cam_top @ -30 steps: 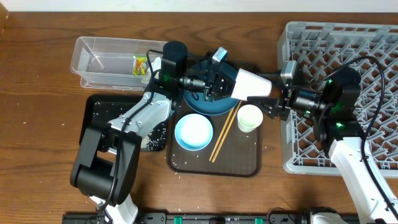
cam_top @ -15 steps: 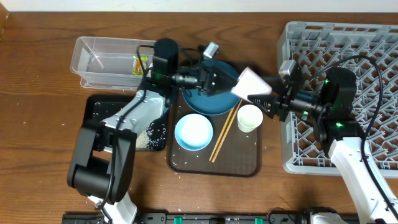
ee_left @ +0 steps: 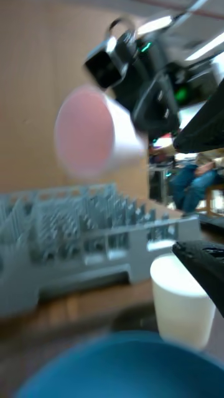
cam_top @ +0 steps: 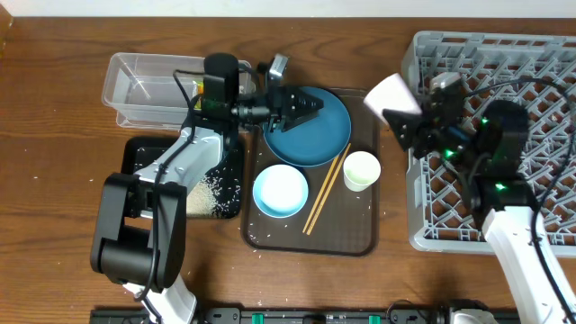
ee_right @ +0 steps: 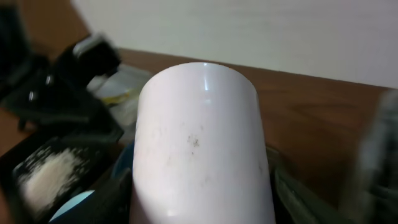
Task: Sort waste into correct bins and load items into the dishwasher rack
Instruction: 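Take the pink cup with the right gripper from the left gripper, then place the pink cup into the dish rack with the right gripper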
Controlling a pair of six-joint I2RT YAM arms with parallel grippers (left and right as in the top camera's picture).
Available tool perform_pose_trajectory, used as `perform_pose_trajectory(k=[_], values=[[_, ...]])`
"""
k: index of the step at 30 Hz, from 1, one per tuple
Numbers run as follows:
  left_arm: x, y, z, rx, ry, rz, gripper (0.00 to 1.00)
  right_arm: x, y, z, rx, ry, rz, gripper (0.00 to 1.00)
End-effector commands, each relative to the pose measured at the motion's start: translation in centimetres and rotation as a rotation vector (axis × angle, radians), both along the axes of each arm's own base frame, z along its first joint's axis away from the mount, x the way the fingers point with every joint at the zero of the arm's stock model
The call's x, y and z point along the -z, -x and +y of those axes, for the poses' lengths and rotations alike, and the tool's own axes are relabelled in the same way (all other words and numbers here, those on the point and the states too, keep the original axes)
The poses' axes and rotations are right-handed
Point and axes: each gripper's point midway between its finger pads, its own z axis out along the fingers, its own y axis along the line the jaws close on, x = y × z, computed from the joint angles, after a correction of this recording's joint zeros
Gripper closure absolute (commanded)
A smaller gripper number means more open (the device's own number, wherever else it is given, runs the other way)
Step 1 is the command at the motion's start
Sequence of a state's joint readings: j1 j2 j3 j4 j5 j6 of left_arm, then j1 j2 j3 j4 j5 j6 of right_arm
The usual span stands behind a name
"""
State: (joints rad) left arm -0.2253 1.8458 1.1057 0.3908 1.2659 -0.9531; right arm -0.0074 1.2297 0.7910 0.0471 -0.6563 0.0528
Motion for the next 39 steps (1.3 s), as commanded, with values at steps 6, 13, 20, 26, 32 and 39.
perform_pose_trajectory(k=[6, 13, 20, 26, 32, 39], values=[[4.8, -1.5, 2.5, -0.167, -0.307, -0.104, 0.53, -1.7, -0.5, -7.4, 0.32, 0.022, 0.164, 0.99], [4.5, 0.5, 7.0, -0.245, -0.643, -0.214, 0.53, -4.3, 1.1, -15.0, 0.625, 0.171, 0.262, 0.99], [2.8, 3.1, 14.7, -0.411, -1.052, -0.26, 0.6, -4.5, 3.4, -21.5, 0.86, 0.241, 0.401, 0.99], [3.3, 5.1, 18.1, -0.45, -1.232, -0.197, 0.6, -3.3, 4.3, -26.7, 0.97, 0.223, 0.588, 0.99], [3.5, 5.3, 18.1, -0.443, -1.237, -0.187, 0.59, -0.9, 5.7, -32.3, 1.063, 0.19, 0.839, 0.99], [3.5, 5.3, 18.1, -0.443, -1.236, -0.187, 0.59, 2.9, 6.5, -38.0, 1.148, 0.126, 0.968, 0.99]])
